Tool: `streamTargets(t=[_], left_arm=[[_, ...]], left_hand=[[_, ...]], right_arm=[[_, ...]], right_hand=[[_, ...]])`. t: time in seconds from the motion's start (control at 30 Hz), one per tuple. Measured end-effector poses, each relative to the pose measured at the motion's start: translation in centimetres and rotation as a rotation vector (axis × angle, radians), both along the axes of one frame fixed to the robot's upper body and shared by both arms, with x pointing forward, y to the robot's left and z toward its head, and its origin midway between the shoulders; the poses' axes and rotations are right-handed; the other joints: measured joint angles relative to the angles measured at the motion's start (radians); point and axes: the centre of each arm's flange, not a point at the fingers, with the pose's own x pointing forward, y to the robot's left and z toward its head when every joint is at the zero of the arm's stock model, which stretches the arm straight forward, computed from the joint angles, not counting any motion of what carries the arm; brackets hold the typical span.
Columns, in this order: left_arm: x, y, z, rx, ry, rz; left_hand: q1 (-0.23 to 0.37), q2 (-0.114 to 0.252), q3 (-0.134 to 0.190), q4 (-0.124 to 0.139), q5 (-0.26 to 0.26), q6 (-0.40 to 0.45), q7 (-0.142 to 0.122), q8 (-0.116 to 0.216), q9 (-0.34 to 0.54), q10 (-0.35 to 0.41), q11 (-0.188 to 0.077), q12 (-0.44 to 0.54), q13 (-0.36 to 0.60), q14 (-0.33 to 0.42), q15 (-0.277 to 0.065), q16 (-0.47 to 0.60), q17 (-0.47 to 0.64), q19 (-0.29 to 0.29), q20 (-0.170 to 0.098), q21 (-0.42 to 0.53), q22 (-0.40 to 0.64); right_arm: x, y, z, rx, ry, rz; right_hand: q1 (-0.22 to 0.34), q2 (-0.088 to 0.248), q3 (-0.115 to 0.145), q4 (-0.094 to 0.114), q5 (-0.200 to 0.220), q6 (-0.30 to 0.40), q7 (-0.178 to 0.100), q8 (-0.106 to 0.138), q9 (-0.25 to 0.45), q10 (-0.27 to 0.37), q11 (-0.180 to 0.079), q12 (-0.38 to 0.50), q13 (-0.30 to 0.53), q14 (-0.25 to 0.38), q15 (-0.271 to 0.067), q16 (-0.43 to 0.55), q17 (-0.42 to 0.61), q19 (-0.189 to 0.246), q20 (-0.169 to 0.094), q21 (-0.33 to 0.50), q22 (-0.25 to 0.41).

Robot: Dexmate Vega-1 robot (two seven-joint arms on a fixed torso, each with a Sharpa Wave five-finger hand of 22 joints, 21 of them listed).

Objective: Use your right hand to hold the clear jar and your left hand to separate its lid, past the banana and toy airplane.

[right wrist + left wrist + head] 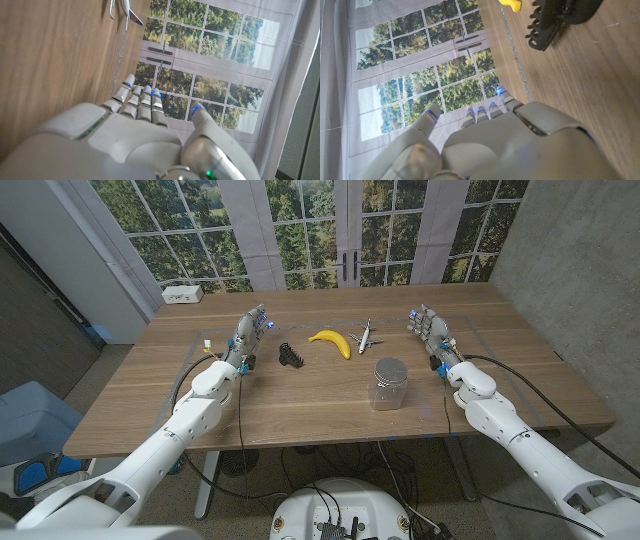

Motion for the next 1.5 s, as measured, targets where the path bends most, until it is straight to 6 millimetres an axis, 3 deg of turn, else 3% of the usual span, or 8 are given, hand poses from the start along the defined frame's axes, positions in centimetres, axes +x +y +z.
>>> streamTargets(t=[0.27, 0.6, 1.13, 1.37, 1.5], left_arm=[[-0.3, 0.1, 0.6, 0.005, -0.006, -0.003], [-0.4, 0.4, 0.8, 0.022, -0.003, -0.005], [-0.4, 1.0, 1.2, 0.039, -0.001, -0.019], [-0.4, 1.2, 1.3, 0.046, 0.0, -0.028], [-0.4, 1.3, 1.3, 0.05, 0.002, -0.032]], left_hand=[[0.0, 0.0, 0.003, -0.001, 0.0, -0.004, -0.004, 0.004, 0.0, -0.005, -0.005, 0.0, 0.0, 0.0, 0.0, 0.0, -0.003, 0.0, 0.0, 0.0, 0.0], [0.0, 0.0, -0.001, -0.017, 0.0, -0.003, -0.003, 0.004, 0.0, -0.005, -0.005, 0.0, 0.0, 0.0, 0.0, 0.0, -0.003, 0.009, 0.002, 0.0, 0.0], [0.0, 0.0, -0.005, -0.029, 0.0, -0.003, -0.003, 0.007, 0.0, -0.005, -0.005, 0.0, 0.0, 0.0, 0.0, 0.0, -0.003, 0.03, 0.0, 0.0, 0.0], [0.0, 0.0, -0.005, -0.029, 0.0, -0.003, -0.003, 0.007, 0.0, -0.005, -0.005, 0.0, 0.0, 0.0, 0.0, 0.0, -0.003, 0.034, 0.002, 0.0, 0.0], [0.0, 0.0, -0.001, -0.033, 0.0, -0.003, -0.003, 0.007, 0.0, -0.005, -0.005, 0.0, 0.0, 0.001, 0.0, 0.0, -0.003, 0.034, 0.002, 0.0, 0.001]], right_arm=[[-0.2, -0.1, -0.9, 0.039, 0.011, 0.021], [-0.2, -0.1, -2.1, 0.074, 0.023, 0.033], [-1.8, 0.3, -3.5, 0.091, 0.022, 0.017], [-2.6, 0.5, -4.0, 0.093, 0.016, 0.007], [-3.0, 0.5, -4.3, 0.093, 0.015, 0.003]], right_hand=[[0.0, 0.0, 0.003, -0.014, 0.0, 0.0, 0.011, 0.0, 0.005, 0.005, 0.006, 0.004, -0.003, 0.018, 0.019, 0.005, -0.006, 0.013, 0.003, 0.0, 0.0], [0.017, -0.017, 0.004, -0.043, 0.0, 0.005, 0.017, 0.007, 0.005, 0.007, 0.022, 0.008, -0.012, 0.034, 0.045, 0.007, -0.019, 0.053, 0.043, -0.01, 0.0], [0.052, -0.033, 0.018, -0.09, 0.0, 0.009, 0.02, 0.012, 0.005, 0.01, 0.025, 0.012, -0.017, 0.039, 0.05, 0.007, -0.036, 0.061, 0.05, -0.021, 0.0], [0.062, -0.022, 0.017, -0.109, 0.0, 0.012, 0.024, 0.012, 0.005, 0.016, 0.031, 0.012, -0.021, 0.043, 0.047, 0.007, -0.04, 0.071, 0.047, -0.03, 0.005], [0.07, -0.03, 0.017, -0.109, 0.0, 0.012, 0.024, 0.012, 0.004, 0.016, 0.031, 0.012, -0.021, 0.043, 0.047, 0.007, -0.044, 0.071, 0.047, -0.03, 0.005]])
